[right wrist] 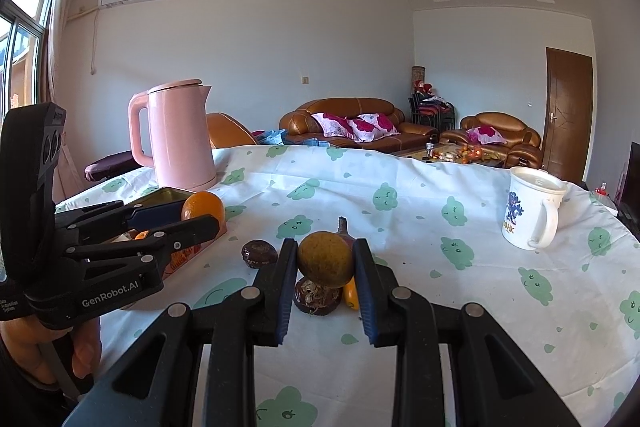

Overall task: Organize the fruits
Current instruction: 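Lift the orange with the left tool while the right tool carries the yellow-brown fruit toward the tin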

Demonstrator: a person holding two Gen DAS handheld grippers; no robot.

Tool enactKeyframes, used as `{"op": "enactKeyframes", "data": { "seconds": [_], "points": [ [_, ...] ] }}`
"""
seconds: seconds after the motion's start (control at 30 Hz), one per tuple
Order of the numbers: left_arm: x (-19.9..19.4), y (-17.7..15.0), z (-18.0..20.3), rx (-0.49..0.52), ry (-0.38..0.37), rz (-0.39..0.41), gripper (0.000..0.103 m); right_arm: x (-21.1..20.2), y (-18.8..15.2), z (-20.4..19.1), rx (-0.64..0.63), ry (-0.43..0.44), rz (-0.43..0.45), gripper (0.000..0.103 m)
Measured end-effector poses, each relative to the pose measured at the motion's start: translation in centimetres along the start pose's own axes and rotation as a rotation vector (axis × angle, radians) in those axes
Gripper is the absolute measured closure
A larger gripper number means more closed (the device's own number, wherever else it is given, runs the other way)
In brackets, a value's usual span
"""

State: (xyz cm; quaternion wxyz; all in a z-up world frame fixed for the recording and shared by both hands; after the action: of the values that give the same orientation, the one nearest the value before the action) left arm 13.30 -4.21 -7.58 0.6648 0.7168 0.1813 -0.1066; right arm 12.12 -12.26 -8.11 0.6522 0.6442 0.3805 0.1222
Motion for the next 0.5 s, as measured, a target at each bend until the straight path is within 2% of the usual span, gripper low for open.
{"op": "enactKeyframes", "data": {
  "seconds": [0.5],
  "points": [
    [-1.2,0.3,-0.4,-0.002,0.029,0.057,0.064,-0.8,0.3,-0.4,-0.024,0.002,0.042,0.073]
  ]
}}
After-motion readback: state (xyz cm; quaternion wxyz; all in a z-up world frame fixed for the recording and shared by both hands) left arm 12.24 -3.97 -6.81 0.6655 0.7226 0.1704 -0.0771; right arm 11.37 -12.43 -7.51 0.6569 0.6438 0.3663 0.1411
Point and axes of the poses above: each gripper's, at about its wrist camera, not at the fingertips, and x roughly the way its jaws point, z to its right, y to its top, the point moved 7 cm from there along x, roughly the way its jaws point, and after that the axes turned 15 degrees about y, right-handed, at the moved point
